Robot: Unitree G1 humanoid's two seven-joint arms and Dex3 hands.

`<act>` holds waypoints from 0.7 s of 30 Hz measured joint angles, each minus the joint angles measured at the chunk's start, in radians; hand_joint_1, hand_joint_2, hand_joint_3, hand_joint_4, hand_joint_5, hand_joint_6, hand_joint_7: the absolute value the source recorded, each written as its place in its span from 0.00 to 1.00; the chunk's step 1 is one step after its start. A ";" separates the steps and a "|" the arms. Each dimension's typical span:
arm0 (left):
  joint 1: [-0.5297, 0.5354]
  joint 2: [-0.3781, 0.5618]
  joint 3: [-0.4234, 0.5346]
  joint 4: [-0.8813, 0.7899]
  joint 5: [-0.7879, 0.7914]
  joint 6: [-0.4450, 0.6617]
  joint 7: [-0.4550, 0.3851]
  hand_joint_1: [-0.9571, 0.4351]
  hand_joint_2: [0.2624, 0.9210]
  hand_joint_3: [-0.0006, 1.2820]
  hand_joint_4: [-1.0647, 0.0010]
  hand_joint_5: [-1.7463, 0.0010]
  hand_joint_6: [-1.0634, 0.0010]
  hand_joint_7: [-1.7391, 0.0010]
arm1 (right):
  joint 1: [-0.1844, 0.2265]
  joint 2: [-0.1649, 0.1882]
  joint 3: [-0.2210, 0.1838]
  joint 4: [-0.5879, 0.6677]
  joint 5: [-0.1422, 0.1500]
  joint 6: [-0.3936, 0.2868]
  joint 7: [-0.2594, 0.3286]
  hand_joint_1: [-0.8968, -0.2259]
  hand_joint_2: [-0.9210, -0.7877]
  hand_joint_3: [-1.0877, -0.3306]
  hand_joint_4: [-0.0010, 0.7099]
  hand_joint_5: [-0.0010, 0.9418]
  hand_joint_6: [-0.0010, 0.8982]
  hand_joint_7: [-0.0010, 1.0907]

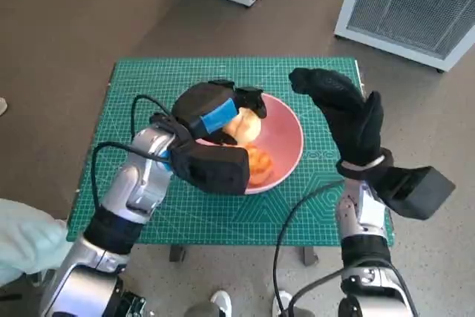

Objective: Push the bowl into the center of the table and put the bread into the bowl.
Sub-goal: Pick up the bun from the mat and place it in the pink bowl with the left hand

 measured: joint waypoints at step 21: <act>0.052 0.003 0.075 -0.123 -0.175 0.095 -0.175 0.55 0.90 0.04 0.95 1.00 0.76 0.98 | 0.002 0.003 0.003 -0.011 -0.002 0.000 -0.014 0.28 0.00 0.49 0.30 0.00 0.00 0.55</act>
